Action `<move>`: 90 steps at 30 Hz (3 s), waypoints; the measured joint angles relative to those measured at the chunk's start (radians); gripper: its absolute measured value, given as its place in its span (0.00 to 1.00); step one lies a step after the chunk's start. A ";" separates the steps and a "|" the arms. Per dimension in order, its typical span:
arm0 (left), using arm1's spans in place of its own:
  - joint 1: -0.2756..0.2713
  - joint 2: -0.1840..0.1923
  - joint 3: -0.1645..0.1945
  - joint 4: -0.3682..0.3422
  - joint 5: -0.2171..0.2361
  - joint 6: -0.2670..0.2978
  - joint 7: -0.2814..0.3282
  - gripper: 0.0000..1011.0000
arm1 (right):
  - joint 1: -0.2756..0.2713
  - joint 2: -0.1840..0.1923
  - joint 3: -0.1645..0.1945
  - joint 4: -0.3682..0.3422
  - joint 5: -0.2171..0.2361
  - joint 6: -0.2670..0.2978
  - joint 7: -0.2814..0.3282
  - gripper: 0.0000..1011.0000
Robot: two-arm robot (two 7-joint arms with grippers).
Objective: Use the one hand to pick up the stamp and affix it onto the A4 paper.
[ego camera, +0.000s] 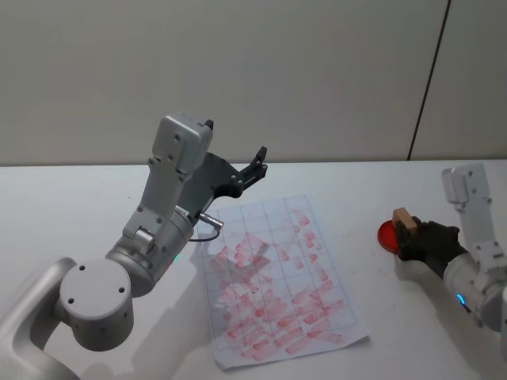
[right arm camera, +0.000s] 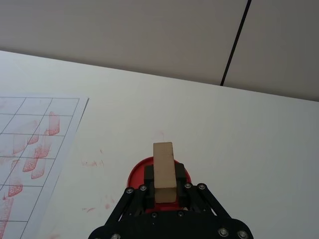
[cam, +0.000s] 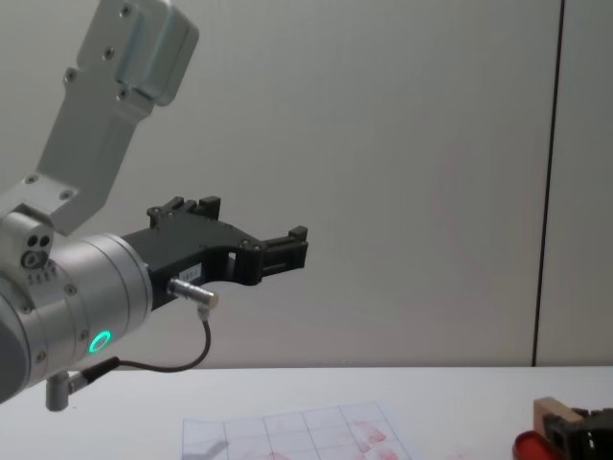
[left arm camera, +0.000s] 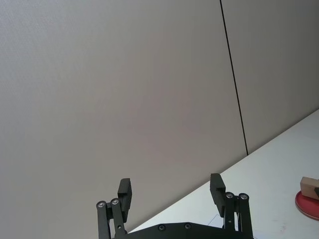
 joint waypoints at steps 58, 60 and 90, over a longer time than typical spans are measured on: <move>0.000 0.000 0.000 0.000 0.000 0.000 0.000 0.99 | 0.009 -0.027 -0.007 -0.019 -0.002 0.019 -0.001 0.22; 0.000 0.000 0.000 0.000 0.000 0.000 0.000 0.99 | 0.007 -0.029 -0.010 -0.040 -0.006 0.018 0.000 0.22; 0.000 0.000 0.000 0.000 0.000 0.000 0.000 0.99 | -0.044 -0.100 -0.137 -0.151 -0.107 0.072 0.093 0.22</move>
